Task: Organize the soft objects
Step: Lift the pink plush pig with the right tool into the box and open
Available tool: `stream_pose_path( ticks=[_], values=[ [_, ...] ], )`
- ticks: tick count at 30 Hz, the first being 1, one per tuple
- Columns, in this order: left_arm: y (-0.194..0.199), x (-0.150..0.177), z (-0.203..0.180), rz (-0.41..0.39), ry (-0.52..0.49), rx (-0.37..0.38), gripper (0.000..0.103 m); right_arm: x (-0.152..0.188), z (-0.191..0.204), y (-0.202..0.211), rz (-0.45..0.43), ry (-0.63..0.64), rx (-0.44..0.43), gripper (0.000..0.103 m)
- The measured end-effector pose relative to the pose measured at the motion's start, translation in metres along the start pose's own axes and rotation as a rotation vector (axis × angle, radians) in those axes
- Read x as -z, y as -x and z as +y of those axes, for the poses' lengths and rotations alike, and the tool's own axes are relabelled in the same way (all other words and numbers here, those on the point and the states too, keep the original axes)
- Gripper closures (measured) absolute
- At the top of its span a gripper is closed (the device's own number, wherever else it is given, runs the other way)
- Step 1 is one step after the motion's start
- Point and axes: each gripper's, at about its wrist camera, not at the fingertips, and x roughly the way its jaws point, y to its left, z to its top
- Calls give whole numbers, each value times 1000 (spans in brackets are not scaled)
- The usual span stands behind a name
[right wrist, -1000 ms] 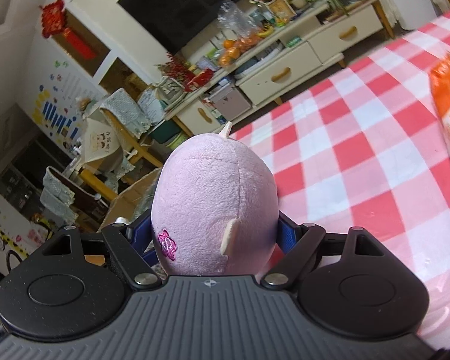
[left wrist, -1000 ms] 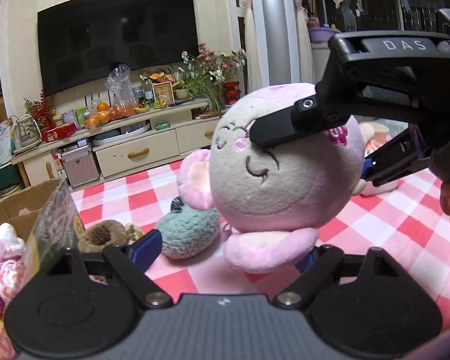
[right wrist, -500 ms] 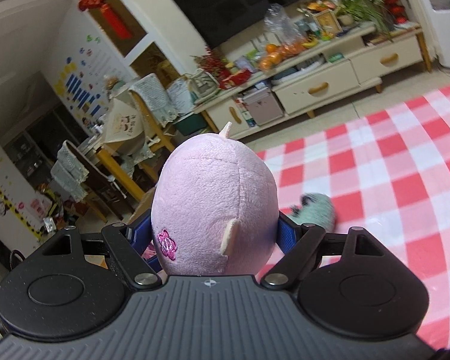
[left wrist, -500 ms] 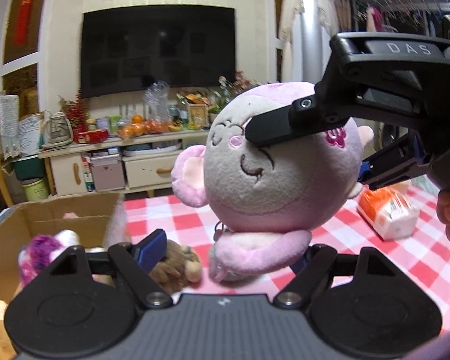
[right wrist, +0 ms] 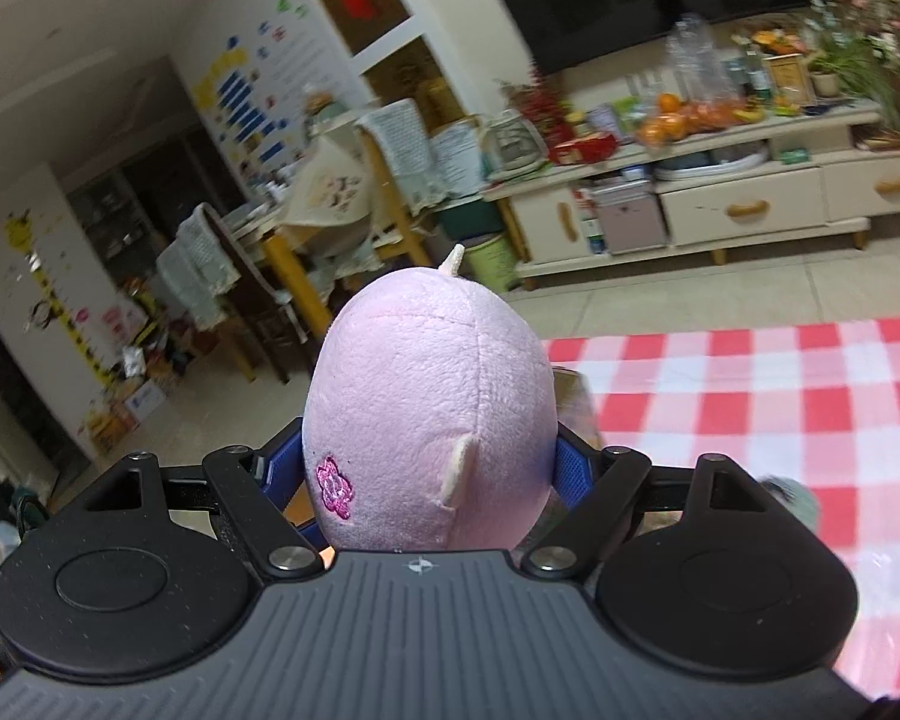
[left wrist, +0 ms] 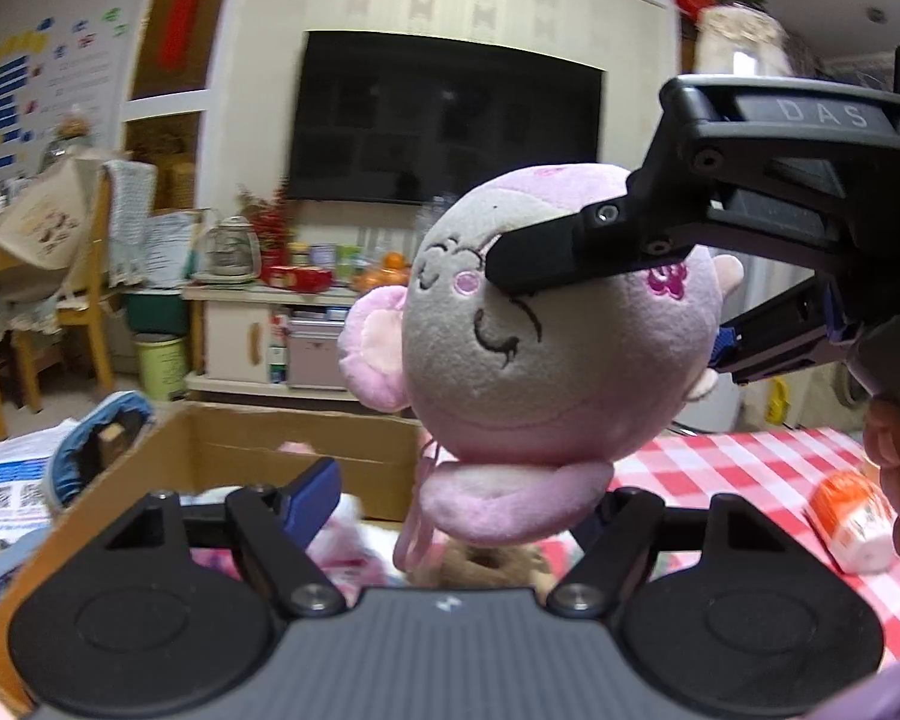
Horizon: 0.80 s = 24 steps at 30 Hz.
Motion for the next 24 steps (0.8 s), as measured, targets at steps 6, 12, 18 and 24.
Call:
stream_pose_path(
  ticks=[6, 12, 18, 24],
  values=[
    [-3, -1, 33, 22, 82, -92, 28, -5, 18, -37, 52, 46, -65, 3],
    [-9, 3, 62, 85, 141, -186, 28, 1, 23, -76, 100, 21, -121, 3],
    [-16, 8, 80, 174, 180, -258, 30, 18, 20, -107, 158, -9, -153, 3],
    [-14, 12, 86, 216, 176, -291, 29, 23, 27, -126, 191, 3, -146, 0]
  ],
)
